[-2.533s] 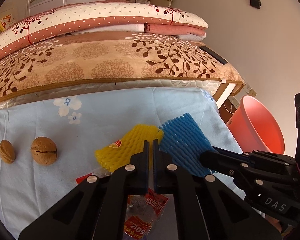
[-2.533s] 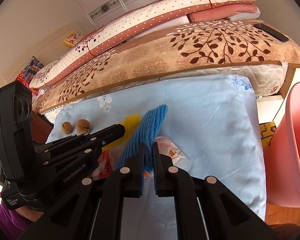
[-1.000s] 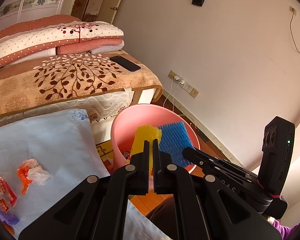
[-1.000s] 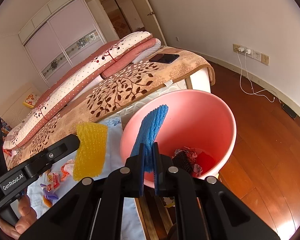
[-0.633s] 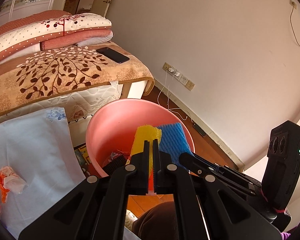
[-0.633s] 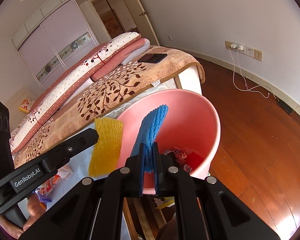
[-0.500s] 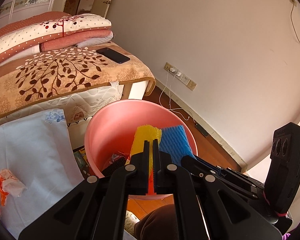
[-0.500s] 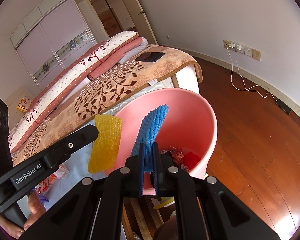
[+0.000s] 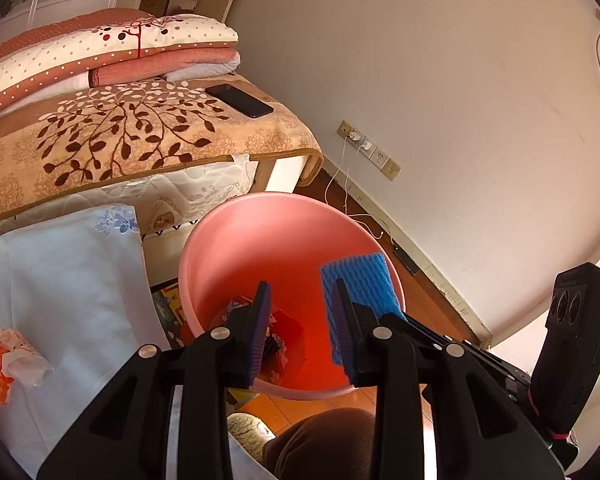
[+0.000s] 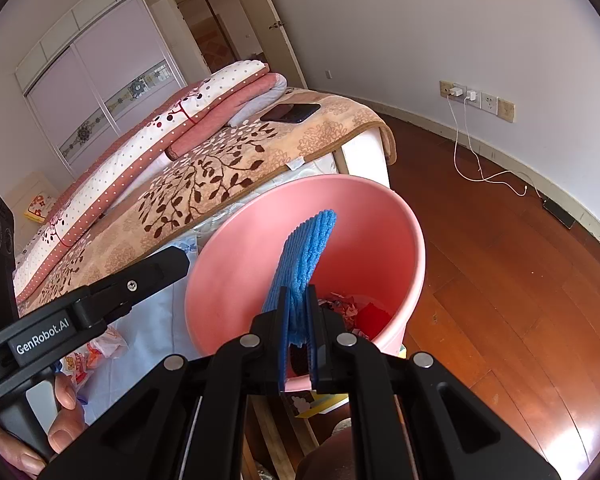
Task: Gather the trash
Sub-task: 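Open both tools over the bin to drop the foam nets, then move both tools back from the bin to the bed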
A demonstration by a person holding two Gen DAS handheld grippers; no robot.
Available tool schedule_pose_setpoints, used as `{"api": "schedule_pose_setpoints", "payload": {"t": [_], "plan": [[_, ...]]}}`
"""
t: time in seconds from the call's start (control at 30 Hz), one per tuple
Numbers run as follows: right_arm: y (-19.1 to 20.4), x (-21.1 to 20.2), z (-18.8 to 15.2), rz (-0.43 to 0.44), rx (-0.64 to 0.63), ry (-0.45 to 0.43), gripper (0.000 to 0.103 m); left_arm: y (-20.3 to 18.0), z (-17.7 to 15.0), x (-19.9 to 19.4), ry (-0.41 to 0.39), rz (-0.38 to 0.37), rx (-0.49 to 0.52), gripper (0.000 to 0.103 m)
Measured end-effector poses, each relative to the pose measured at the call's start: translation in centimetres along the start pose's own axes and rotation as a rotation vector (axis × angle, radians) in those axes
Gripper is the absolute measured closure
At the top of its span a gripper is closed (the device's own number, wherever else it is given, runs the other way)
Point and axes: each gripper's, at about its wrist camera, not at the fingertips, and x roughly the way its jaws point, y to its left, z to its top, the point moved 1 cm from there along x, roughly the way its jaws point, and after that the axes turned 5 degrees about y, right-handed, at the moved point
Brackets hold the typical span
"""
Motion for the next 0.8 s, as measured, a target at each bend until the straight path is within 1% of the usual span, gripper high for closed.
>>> {"api": "schedule_pose_setpoints", "payload": {"t": [0.13, 0.17, 0.2, 0.23, 0.27, 0.3, 0.57, 0.8], "plan": [[0.1, -0.2, 0.1, -0.008, -0.003, -0.009, 0.096, 0.2, 0.0, -0.7, -0.007, 0.004, -0.005, 0.071], [0.1, -0.2, 0.1, -0.012, -0.001, -0.011, 0.092, 0.3, -0.1, -0.9, -0.008, 0.004, -0.007, 0.071], [0.0, -0.3, 0.1, -0.015, 0.002, -0.015, 0.085, 0.3, -0.1, -1.1, -0.009, 0.005, -0.007, 0.071], [0.0, -0.5, 0.1, -0.017, 0.005, -0.019, 0.082, 0.4, -0.2, -1.3, -0.011, 0.008, -0.008, 0.071], [0.0, -0.6, 0.1, -0.020, 0.007, -0.024, 0.076, 0.4, -0.2, -1.5, -0.013, 0.011, -0.008, 0.071], [0.0, -0.7, 0.1, -0.021, 0.007, -0.028, 0.073, 0.5, -0.3, -1.6, -0.014, 0.012, -0.009, 0.071], [1.6, -2.3, -0.4, 0.003, -0.027, -0.053, 0.072, 0.8, -1.4, -3.8, -0.038, 0.037, -0.020, 0.071], [4.4, -3.1, -1.3, 0.046, -0.090, -0.057, 0.069, 2.0, -2.8, -6.7, -0.083, 0.110, -0.023, 0.071]]}}
